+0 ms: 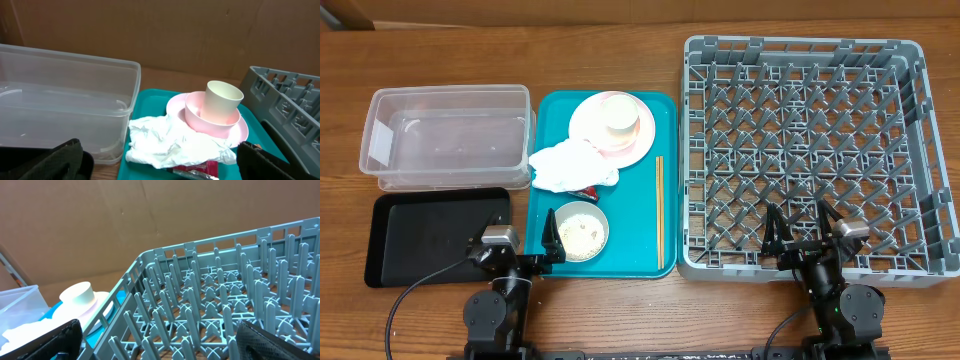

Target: Sort waste into correct bins and load items into the dishwasher

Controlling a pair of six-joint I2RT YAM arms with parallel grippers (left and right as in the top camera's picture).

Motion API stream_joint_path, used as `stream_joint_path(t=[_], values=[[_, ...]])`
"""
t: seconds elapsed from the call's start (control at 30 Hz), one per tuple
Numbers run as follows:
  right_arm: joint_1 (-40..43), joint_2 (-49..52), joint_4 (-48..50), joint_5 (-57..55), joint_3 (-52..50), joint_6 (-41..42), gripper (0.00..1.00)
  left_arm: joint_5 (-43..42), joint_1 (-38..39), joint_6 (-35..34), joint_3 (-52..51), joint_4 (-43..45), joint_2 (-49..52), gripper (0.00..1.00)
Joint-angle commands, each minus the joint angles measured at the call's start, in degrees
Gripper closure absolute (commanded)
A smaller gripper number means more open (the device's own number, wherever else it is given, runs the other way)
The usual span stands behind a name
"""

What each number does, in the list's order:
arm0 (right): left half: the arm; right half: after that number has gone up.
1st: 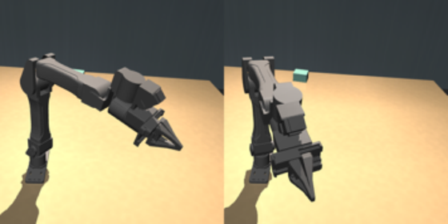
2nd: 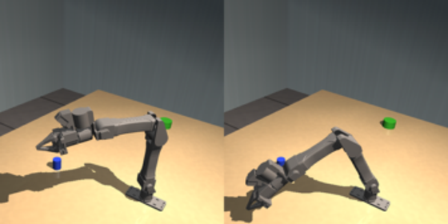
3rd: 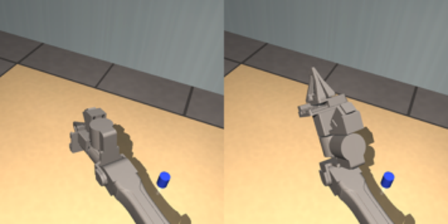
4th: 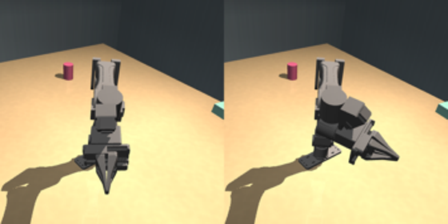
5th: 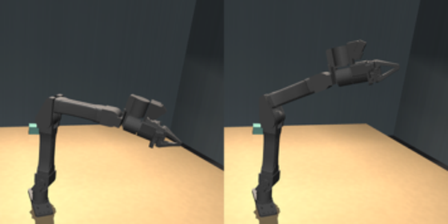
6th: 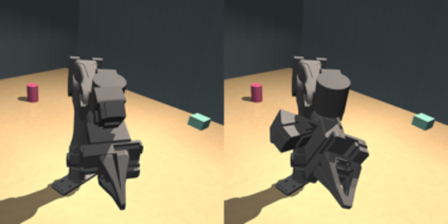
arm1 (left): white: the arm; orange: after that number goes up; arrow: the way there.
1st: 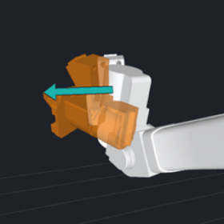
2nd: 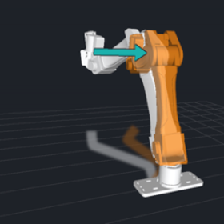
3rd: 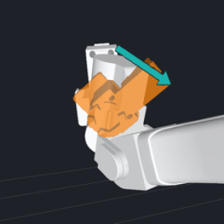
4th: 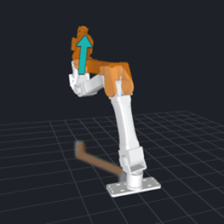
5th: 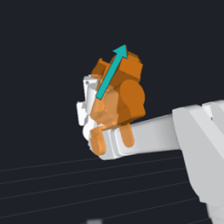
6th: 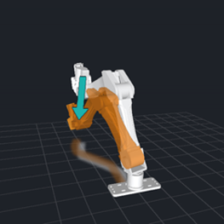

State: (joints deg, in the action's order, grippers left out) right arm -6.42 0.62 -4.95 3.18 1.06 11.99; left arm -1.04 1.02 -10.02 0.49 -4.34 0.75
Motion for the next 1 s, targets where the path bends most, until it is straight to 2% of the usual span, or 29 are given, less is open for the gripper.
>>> stream_joint_path(t=[0.0, 0.9, 0.97], values=[[0.22, -0.39, 0.35, 0.11, -0.61, -0.24, 0.00, -0.02, -0.26, 1.27, -0.22, -0.11, -0.15, 0.00], [0.22, -0.39, 0.33, 0.11, -0.61, -0.26, 0.00, -0.04, -0.24, 0.79, -0.22, -0.09, -0.15, 0.00], [0.22, -0.39, 0.35, 0.11, -0.61, -0.24, 0.00, -3.02, -0.24, -1.03, -0.22, 4.09, -0.15, 0.00]])
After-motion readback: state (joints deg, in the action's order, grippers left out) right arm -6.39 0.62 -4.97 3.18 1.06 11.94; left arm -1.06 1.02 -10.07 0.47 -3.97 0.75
